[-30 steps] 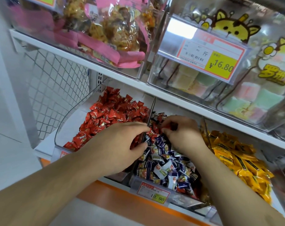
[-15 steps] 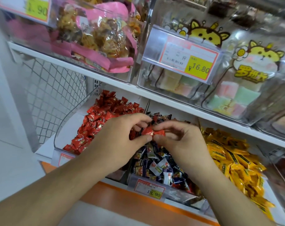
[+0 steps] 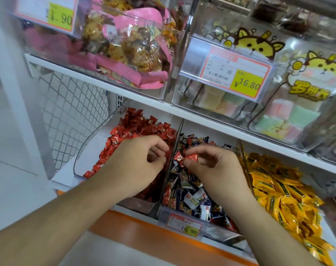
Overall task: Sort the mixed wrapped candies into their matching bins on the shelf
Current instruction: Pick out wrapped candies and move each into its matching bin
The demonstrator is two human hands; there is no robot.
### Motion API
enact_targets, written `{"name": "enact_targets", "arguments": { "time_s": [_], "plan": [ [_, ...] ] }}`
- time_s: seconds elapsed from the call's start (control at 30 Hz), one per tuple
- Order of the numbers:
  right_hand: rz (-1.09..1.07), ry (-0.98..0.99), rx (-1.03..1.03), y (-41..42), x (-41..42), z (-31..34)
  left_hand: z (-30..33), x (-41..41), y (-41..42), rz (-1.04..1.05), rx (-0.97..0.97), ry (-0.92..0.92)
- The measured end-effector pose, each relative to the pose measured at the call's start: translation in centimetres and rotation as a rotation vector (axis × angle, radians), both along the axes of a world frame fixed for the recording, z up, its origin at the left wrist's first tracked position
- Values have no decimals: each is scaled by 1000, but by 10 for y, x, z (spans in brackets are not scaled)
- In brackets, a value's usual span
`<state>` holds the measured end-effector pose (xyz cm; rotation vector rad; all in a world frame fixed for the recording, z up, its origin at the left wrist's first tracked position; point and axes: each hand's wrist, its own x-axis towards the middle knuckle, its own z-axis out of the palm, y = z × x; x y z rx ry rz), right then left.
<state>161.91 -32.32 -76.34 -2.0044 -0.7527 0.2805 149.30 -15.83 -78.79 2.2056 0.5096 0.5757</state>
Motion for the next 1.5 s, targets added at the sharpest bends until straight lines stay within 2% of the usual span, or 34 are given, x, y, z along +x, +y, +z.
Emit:
{"name": "enact_targets", "arguments": {
  "time_s": [0.07,0.2,0.33,0.4,0.47,0.53,0.6,0.67,0.9,1.17,1.3,1.5],
  "plan": [
    [-3,-46,17,4,-1,0,0,-4,7,27,21,14],
    [71,25,122,28,-11,11,-1,-12,24,144,34,12],
    [-16,101,61,39,-4,23,3,-17,33,227,51,-1],
    [-51,8,33,30,7,18,4,-19,34,228,54,2],
    [63,-126,-80,16,11,8,3,-20,31,205,58,-1],
    [224,-148,-226,4,9,-4,3,-18,25,149,65,-2],
    [352,-262,-381,-2,5,-11,1,-14,17,83,81,0],
    [420,-318,-426,-4,5,-14,-2,-12,11,21,111,11],
    [380,-422,-372,-2,-2,-34,-10,-11,8,-17,137,33],
    [229,-331,-263,0,-2,-32,-9,-9,1,-22,156,45],
    [72,-212,-23,-3,3,-9,1,-12,-6,-43,68,-10],
    [94,27,132,7,-13,4,12,-13,-16,-20,18,-39]
  ]
}}
